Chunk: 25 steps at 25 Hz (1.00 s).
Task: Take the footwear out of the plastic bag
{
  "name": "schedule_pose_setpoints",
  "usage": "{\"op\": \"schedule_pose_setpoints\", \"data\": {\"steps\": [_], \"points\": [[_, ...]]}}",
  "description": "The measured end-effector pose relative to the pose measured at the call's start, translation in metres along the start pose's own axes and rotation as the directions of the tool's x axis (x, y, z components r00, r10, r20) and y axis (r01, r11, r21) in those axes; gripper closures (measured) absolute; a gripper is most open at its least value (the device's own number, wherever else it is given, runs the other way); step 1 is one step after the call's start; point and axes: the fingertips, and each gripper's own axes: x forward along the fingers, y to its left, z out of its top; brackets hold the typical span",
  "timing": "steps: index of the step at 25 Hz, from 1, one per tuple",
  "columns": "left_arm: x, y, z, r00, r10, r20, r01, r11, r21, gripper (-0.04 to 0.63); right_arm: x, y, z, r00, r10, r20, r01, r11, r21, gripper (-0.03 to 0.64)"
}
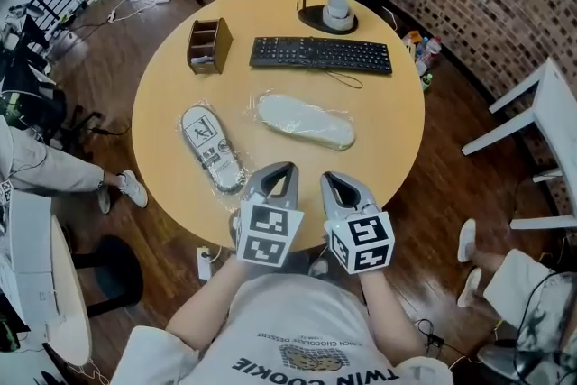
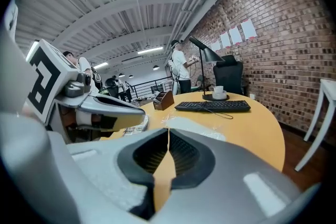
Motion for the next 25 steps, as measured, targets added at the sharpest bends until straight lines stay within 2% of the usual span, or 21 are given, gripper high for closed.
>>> {"op": "schedule_pose_setpoints", "data": {"steps": [11, 15, 20, 25], "points": [[0.082, 0.133, -0.008, 0.993, 0.032, -0.11, -0.03, 0.999, 0.018, 0.589, 0.069, -0.036, 0.005, 0.987, -0.133, -0.09, 0.135, 0.991, 0.014, 0.611], [0.11, 0.157, -0.021, 0.988, 0.028, -0.152, -0.024, 0.999, 0.03, 0.589, 0.077, -0.05, -0.003, 0.978, -0.161, -0.134, 0.167, 0.985, 0.037, 0.611], [0.138, 0.175, -0.04, 0.978, 0.024, -0.208, -0.015, 0.999, 0.046, 0.588, 0.082, -0.072, -0.008, 0.973, -0.185, -0.139, 0.195, 0.979, 0.066, 0.611], [0.162, 0.187, -0.056, 0.964, 0.041, -0.263, -0.018, 0.996, 0.089, 0.589, 0.087, -0.098, -0.023, 0.967, -0.175, -0.184, 0.204, 0.968, 0.148, 0.609]]}}
